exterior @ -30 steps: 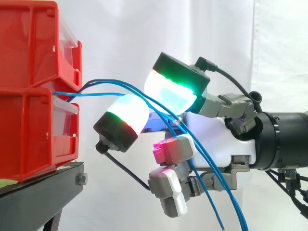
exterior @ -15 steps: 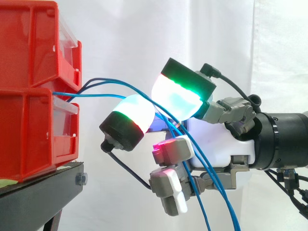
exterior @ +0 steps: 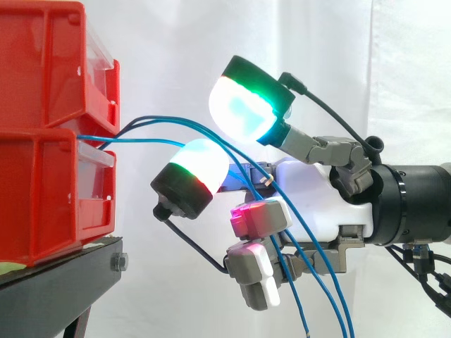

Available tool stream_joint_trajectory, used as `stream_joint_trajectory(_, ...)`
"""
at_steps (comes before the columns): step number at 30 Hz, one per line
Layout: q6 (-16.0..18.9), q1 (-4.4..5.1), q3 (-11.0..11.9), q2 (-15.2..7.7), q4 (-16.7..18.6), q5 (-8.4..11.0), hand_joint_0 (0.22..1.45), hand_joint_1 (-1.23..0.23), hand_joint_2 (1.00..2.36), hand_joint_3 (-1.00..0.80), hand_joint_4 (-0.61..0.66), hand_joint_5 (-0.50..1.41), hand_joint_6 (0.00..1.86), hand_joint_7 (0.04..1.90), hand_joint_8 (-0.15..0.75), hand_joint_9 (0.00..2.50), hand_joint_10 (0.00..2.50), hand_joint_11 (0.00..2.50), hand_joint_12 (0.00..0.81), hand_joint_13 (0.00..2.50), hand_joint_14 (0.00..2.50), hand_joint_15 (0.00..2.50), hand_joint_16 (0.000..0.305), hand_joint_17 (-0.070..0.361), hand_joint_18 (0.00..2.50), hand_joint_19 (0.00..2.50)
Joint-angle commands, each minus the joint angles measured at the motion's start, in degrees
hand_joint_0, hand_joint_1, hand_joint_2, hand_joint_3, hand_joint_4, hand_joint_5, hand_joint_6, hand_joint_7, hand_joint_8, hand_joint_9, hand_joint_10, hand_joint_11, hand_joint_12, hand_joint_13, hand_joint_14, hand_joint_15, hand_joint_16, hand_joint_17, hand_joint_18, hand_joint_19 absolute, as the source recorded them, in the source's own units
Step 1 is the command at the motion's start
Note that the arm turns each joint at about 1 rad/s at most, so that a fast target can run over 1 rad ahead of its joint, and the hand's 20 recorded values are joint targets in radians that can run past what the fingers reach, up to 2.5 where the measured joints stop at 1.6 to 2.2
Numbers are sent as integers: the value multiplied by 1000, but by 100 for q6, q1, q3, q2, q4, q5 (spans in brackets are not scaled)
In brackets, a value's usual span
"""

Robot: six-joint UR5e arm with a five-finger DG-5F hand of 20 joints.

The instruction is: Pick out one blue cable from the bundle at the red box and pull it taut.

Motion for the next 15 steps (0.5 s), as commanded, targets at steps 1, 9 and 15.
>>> stream_joint_trajectory(1, -3, -19, 6, -4, -14, -21, 586, -545, 1010, -384, -20, -99, 855, 893, 275, 1229, 37, 894, 358, 1058, 28, 687, 54, 121, 893, 668)
stream_joint_trajectory(9, -20, -37, 6, 4, 3, -21, 594, -764, 1020, -241, -11, -110, 874, 924, 272, 1153, 39, 888, 356, 1019, 27, 685, 53, 120, 852, 656)
stream_joint_trajectory(15, -82, -37, 14, -4, 3, -3, 712, -905, 1015, -320, -85, -128, 896, 1115, 257, 1110, 38, 881, 346, 982, 27, 670, 52, 117, 823, 607)
